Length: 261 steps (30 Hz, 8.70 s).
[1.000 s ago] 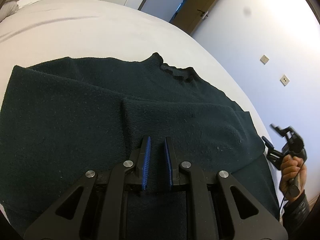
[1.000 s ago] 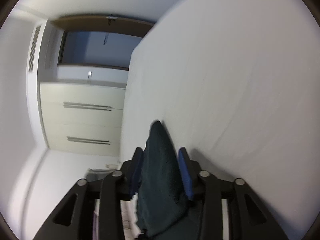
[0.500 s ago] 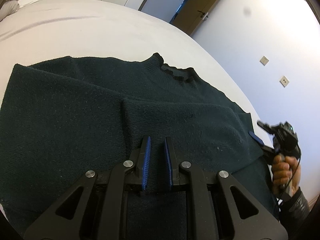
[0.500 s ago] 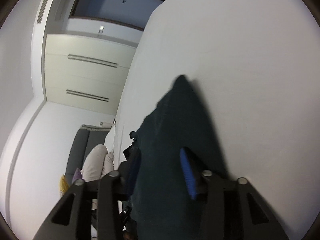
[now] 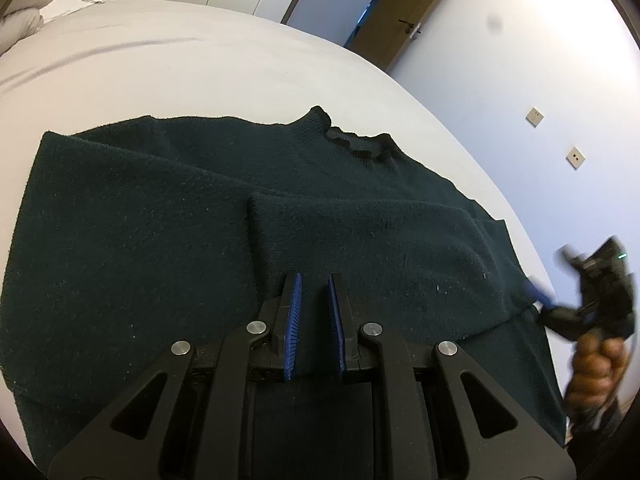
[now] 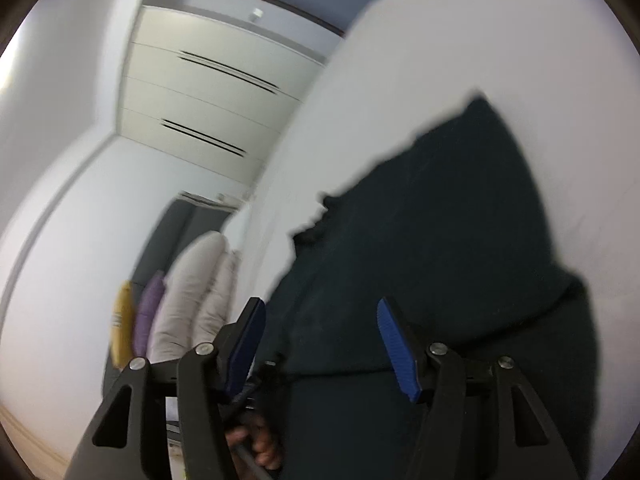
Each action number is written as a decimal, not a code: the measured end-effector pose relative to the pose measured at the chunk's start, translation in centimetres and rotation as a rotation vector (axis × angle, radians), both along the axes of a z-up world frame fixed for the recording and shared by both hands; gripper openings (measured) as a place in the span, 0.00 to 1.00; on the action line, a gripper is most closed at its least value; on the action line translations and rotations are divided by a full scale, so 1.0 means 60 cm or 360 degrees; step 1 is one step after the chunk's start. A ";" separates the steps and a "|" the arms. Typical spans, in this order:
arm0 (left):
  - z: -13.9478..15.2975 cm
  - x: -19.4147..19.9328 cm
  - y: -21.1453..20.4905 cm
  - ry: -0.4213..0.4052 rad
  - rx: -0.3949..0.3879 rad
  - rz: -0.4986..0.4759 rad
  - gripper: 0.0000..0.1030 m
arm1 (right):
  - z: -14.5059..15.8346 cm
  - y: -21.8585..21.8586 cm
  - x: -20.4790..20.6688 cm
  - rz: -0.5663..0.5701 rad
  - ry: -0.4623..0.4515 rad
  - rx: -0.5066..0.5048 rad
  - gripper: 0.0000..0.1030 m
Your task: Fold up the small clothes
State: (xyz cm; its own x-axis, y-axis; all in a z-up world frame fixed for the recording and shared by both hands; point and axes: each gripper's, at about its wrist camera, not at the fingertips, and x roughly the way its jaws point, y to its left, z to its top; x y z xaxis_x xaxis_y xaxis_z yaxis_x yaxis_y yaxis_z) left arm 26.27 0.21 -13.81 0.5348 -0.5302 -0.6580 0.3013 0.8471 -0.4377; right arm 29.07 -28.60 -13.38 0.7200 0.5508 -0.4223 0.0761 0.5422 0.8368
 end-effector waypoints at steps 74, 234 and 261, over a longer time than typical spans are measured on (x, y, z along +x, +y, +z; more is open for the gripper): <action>-0.018 -0.747 0.086 -0.1257 0.1944 -0.0426 0.04 | 0.113 0.269 -0.605 0.0015 -0.0288 -0.2128 0.83; 0.019 -0.035 0.161 -0.0047 0.0828 0.0426 0.83 | 0.064 -0.055 -0.078 -0.0408 0.0119 -0.0632 0.32; 0.005 -0.042 0.150 -0.0063 0.0859 0.0451 0.87 | 0.010 0.000 -0.132 -0.0356 0.0137 -0.0237 0.35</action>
State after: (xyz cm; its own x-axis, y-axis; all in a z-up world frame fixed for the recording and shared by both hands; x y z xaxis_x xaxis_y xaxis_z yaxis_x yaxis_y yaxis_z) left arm 23.73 9.20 -13.52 0.6356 0.0389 -0.7710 0.0392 0.9958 0.0825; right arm 21.12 -28.57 -12.78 0.7747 0.3094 -0.5514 0.2750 0.6204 0.7345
